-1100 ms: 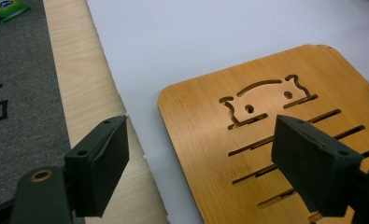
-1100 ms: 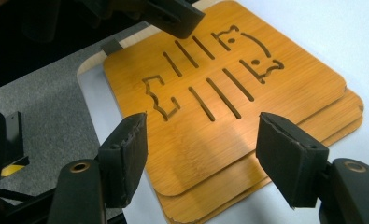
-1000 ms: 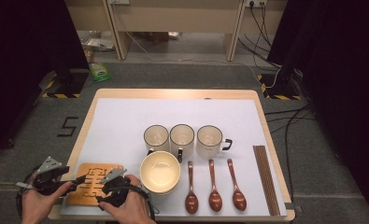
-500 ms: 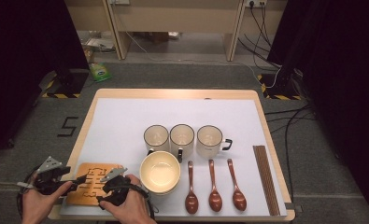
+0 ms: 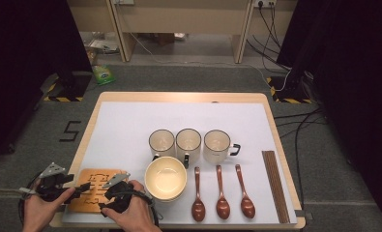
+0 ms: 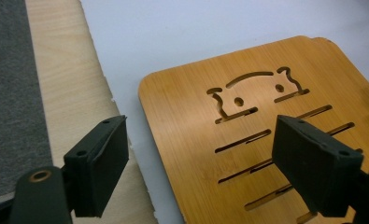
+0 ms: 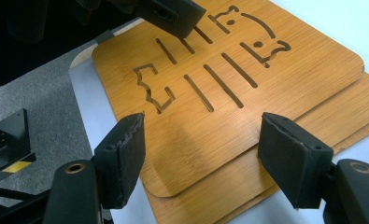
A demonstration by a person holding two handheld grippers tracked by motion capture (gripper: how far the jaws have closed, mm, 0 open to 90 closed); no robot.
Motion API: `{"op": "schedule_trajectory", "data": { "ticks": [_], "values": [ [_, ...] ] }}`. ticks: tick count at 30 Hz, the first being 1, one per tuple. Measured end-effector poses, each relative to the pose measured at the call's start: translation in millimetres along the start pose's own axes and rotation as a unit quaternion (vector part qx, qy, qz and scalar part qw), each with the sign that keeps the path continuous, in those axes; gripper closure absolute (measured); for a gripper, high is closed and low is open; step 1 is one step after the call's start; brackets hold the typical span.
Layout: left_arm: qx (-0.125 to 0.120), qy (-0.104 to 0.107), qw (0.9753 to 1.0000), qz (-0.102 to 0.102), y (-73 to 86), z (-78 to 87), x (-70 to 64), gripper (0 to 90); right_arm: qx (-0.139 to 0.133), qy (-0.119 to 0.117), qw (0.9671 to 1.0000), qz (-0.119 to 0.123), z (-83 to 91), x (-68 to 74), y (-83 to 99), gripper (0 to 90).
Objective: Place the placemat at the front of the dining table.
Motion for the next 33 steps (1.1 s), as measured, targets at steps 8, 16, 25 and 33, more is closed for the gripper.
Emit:
{"op": "schedule_trajectory", "data": {
  "ticks": [8, 16, 25, 33],
  "values": [
    [0.015, 0.016, 0.9997, 0.004, 1.5, -4.7, -4.5, 17.9, 0.001, 0.002, 1.0, 0.005, -0.9, 1.2, -0.2, 31.1],
    [0.014, 0.02, 0.9996, 0.015, 1.7, -7.7, -6.9, 16.0, 0.001, -0.001, 1.0, 0.003, -1.1, 1.2, -0.1, 30.5],
    [-0.005, 0.025, 0.9987, 0.044, 0.6, -4.0, -5.0, 19.9, 0.002, -0.014, 0.9999, 0.0, -1.2, 0.8, -0.3, 28.8],
    [-0.009, 0.033, 0.998, 0.053, -0.4, -3.0, -5.5, 19.4, 0.001, -0.023, 0.9997, 0.0, -1.5, 1.1, -0.2, 28.6]
  ]
}}
Point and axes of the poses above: each handheld gripper's, and its own axes: z roughly backward along the jaws, y roughly out of its underside, x roughly to its left, the point moved 6 cm from there along -z, roughly forward along the jaws, and after that the axes turned 11 degrees about -z, right-handed, at the moved point
